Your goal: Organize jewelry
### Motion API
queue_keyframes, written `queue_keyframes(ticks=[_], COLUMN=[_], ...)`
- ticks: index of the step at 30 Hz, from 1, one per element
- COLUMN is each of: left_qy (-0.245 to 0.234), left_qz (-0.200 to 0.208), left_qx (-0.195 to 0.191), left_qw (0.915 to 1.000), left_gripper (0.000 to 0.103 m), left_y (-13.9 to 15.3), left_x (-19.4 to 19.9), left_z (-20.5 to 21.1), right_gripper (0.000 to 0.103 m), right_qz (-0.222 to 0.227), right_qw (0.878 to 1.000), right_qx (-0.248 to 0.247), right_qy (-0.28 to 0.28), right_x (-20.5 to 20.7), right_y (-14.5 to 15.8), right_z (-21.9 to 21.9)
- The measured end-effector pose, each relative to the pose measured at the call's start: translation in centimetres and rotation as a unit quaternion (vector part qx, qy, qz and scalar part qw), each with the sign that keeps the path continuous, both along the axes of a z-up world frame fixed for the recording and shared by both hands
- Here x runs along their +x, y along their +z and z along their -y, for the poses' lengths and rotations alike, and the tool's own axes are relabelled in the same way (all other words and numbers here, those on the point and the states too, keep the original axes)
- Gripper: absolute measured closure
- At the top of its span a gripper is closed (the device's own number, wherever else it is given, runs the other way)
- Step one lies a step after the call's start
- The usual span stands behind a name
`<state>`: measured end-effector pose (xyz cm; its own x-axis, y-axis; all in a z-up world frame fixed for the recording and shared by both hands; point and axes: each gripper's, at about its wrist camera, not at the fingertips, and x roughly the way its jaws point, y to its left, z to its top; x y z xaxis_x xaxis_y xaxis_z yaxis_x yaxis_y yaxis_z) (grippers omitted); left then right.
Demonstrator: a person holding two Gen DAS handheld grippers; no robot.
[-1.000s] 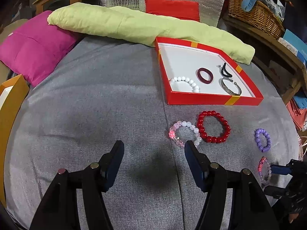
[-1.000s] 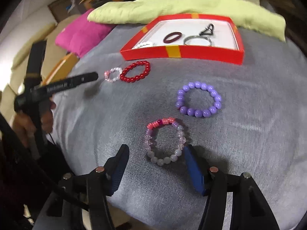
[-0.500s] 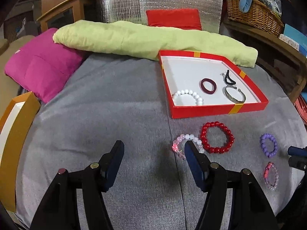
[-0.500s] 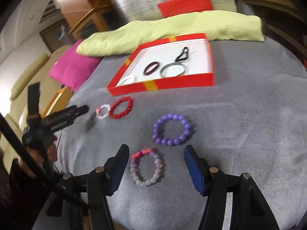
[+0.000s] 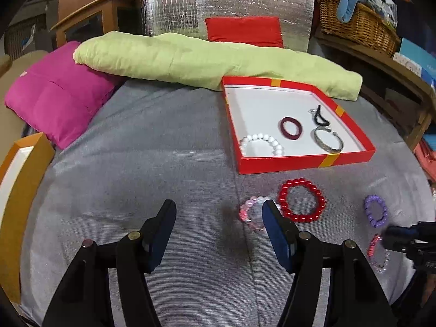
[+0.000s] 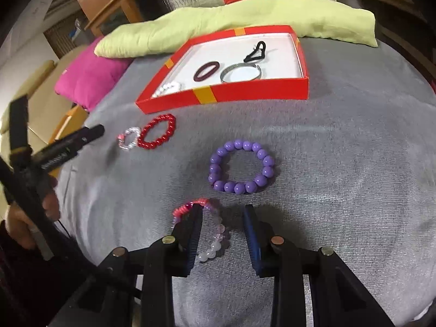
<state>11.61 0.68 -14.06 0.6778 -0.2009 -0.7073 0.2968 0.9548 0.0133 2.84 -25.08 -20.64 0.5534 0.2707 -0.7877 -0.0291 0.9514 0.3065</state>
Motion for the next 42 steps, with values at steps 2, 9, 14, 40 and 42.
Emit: queue_keyframes(ticks=[2, 9, 14, 40, 42], left_qy=[-0.008, -0.023, -0.041, -0.006, -0.003], left_qz=[-0.004, -0.017, -0.014, -0.051, -0.053], left_qx=[0.000, 0.017, 0.006, 0.022, 0.023], left_qw=[1.0000, 0.9994, 0.9990, 0.9984, 0.9984], left_gripper=[0.037, 0.037, 0.037, 0.037, 0.037], left_y=[-0.2, -1.1, -1.1, -2.7, -2.8], left_x=[0.0, 0.2, 0.4, 2.7, 2.7], left_z=[0.3, 1.5, 2.3, 1.4, 1.2], right_gripper=[0.069, 0.071, 0.070, 0.090, 0.090], right_qz=[-0.001, 0.001, 0.000, 0.037, 0.039], right_qw=[1.000, 0.998, 0.992, 0.992, 0.990], right_qx=[0.009, 0.006, 0.048, -0.065, -0.068], right_qy=[-0.009, -0.061, -0.114, -0.102, -0.121], right_x=[0.4, 3.5, 4.3, 4.1, 4.1], right_y=[-0.1, 0.7, 1.0, 0.1, 0.1], right_z=[0.3, 2.3, 5.1, 2.3, 3.3])
